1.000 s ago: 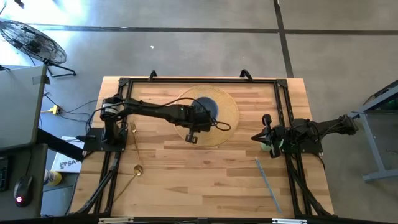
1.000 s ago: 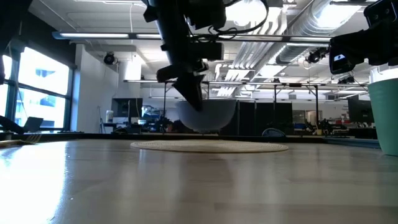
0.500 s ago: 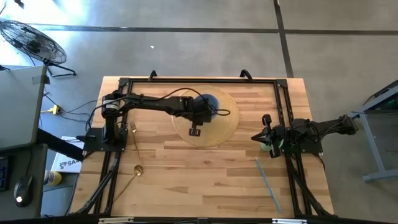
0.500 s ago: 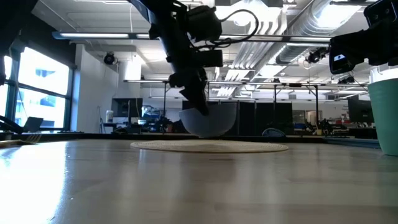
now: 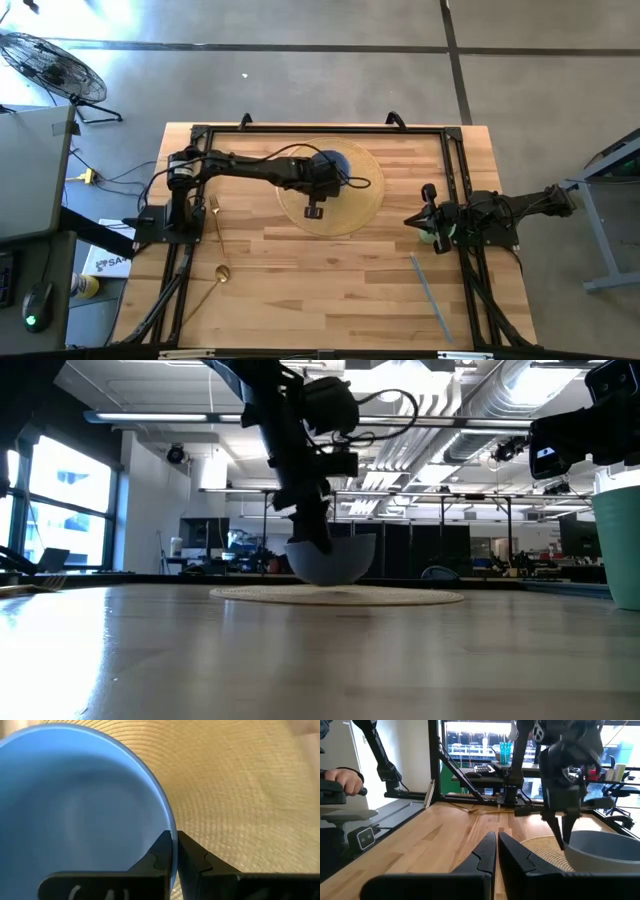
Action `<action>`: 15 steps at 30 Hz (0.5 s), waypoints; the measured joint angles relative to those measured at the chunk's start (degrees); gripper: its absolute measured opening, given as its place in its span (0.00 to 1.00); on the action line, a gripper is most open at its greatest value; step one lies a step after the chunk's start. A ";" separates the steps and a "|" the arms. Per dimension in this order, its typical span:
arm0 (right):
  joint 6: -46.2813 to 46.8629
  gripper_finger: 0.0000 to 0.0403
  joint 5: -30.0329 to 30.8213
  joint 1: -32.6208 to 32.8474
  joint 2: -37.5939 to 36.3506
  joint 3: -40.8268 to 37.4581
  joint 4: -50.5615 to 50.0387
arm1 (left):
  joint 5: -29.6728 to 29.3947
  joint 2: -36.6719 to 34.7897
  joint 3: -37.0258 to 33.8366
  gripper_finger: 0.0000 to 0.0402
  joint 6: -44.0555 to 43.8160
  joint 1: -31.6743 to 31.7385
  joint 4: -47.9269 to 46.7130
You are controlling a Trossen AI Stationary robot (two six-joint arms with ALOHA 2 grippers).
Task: Pick & Place Utensil
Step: Put the blue bowl on the brown mat
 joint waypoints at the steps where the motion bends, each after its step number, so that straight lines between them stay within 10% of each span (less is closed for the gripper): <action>1: 0.00 0.03 0.00 0.02 0.00 -0.01 0.00 | -0.05 0.13 -0.12 0.02 -0.40 -0.02 -0.71; 15: 0.00 0.03 0.01 0.02 0.00 -0.02 0.00 | 2.58 0.63 -0.06 0.02 -2.68 -0.02 1.30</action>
